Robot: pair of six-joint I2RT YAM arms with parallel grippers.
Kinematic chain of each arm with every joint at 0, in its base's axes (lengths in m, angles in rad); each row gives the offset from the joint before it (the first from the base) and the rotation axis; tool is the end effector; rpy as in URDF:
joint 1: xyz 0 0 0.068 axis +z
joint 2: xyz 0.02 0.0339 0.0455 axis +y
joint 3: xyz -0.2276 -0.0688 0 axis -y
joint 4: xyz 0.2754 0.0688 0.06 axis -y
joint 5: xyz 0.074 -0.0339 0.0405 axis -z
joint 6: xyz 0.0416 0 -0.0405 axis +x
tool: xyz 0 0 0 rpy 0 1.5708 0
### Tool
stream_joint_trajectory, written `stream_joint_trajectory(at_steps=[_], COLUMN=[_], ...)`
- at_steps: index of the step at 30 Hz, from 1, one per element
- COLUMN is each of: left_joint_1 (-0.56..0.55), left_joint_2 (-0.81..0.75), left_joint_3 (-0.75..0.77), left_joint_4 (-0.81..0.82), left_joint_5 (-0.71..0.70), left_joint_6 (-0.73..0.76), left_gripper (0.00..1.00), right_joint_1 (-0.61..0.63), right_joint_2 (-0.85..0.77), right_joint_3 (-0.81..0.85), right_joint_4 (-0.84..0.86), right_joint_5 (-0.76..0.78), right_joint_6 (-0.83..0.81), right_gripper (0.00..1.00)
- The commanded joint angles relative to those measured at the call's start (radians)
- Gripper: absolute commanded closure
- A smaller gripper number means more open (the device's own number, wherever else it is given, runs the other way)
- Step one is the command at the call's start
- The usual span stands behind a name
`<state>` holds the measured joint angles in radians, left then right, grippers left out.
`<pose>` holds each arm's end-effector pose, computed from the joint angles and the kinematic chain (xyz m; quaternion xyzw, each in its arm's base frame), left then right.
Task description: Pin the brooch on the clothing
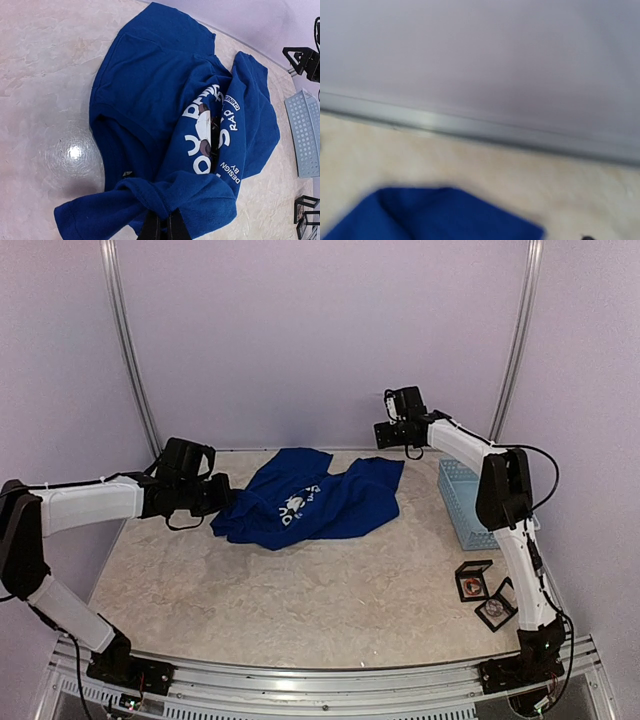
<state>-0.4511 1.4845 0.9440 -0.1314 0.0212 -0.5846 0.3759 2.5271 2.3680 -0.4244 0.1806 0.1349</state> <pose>0.3217 -0.1568 0.1780 -0.0555 0.8989 -0.2234 0.3728 0.5453 0.2072 0.1970 -0.0630 0.8758 0.0424 0.4767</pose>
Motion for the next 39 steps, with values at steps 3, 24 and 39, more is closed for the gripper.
stream_joint_trajectory(at_steps=[3,24,39], left_joint_1=[-0.004,0.008,-0.129], left_joint_2=[0.009,-0.064,-0.401], left_joint_3=[-0.008,-0.049,-0.274], left_joint_4=[0.072,0.046,-0.184], left_joint_5=[0.019,-0.002,-0.064], left_joint_6=[-0.001,0.031,-0.136], left_gripper=[1.00,1.00,1.00], right_joint_1=[0.014,0.094,0.180], right_joint_2=[-0.283,-0.401,-0.925], right_joint_3=[-0.336,-0.898,-1.258], right_joint_4=[-0.093,0.090,-0.072], right_joint_5=[0.031,-0.293,-0.428], right_joint_6=[-0.007,0.199,0.232], right_gripper=[0.17,0.47,1.00])
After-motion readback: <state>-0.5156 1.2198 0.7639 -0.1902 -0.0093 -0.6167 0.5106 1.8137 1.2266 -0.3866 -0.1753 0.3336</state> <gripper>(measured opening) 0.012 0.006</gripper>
